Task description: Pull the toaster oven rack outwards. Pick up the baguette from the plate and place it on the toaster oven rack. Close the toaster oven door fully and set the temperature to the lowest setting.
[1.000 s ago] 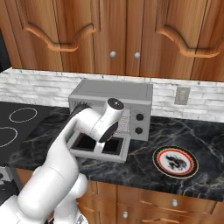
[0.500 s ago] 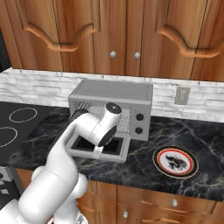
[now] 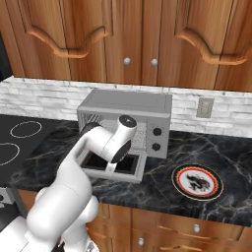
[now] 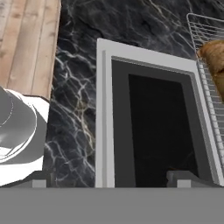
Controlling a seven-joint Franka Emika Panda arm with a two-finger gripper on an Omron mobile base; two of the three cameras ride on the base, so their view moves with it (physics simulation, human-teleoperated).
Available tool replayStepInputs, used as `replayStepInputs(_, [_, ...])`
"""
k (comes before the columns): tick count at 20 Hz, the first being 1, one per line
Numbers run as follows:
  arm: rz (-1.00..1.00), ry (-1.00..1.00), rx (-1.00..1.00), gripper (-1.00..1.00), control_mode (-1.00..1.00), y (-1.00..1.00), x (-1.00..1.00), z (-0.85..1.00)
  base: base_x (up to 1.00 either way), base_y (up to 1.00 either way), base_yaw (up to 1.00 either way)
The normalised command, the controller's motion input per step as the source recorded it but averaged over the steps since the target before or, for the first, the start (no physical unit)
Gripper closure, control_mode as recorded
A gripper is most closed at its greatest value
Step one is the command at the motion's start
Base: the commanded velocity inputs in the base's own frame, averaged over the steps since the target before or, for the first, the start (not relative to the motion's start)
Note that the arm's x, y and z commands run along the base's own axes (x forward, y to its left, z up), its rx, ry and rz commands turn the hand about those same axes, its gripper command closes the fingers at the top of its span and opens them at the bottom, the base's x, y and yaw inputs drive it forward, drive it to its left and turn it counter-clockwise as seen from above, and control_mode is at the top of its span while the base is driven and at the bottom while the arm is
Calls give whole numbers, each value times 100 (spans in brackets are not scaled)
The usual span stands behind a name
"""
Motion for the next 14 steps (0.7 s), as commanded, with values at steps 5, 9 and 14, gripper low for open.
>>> replayStepInputs(5, [0, 2, 0, -100, -100, 0, 21, -28, 0, 0, 0])
replayStepInputs(9, [0, 2, 0, -100, -100, 0, 20, -24, 0, 0, 0])
replayStepInputs(14, [0, 0, 0, -100, -100, 0, 19, -11, 0, 0, 0])
